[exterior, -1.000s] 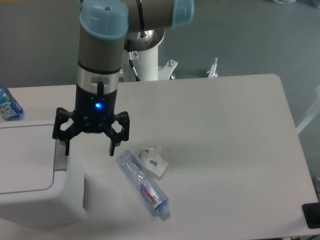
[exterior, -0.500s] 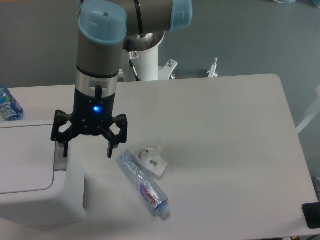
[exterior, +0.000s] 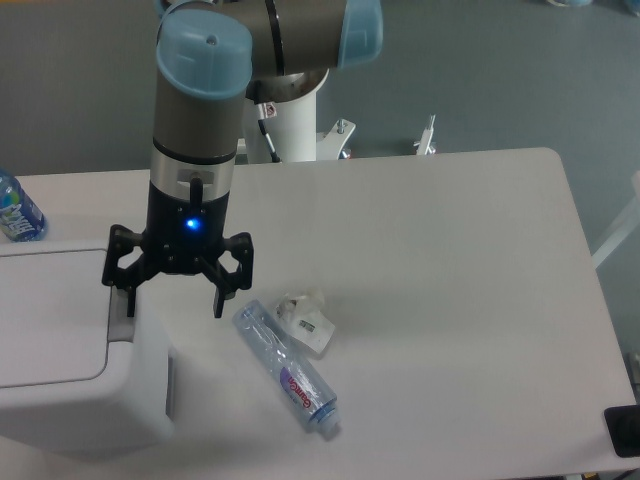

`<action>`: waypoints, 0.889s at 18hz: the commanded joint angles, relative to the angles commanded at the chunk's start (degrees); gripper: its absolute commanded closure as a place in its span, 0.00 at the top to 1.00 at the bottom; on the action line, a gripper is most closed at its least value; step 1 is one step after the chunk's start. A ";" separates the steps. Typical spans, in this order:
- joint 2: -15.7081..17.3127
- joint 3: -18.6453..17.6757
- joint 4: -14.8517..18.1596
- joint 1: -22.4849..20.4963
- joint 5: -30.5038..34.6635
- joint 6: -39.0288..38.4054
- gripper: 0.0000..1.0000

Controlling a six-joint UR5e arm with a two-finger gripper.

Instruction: Open the trash can

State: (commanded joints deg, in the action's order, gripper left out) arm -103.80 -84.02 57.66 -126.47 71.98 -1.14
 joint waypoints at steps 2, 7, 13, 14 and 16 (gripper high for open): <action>0.00 0.00 0.09 0.09 0.09 0.00 1.00; -0.18 0.00 0.00 0.09 0.09 0.09 1.00; -0.35 0.00 0.00 0.09 0.09 0.09 1.00; -0.53 0.00 0.00 0.09 0.09 0.09 1.00; -0.53 0.09 0.00 0.09 0.09 0.09 1.00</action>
State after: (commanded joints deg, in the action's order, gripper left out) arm -104.33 -83.94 57.66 -126.39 72.07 -1.05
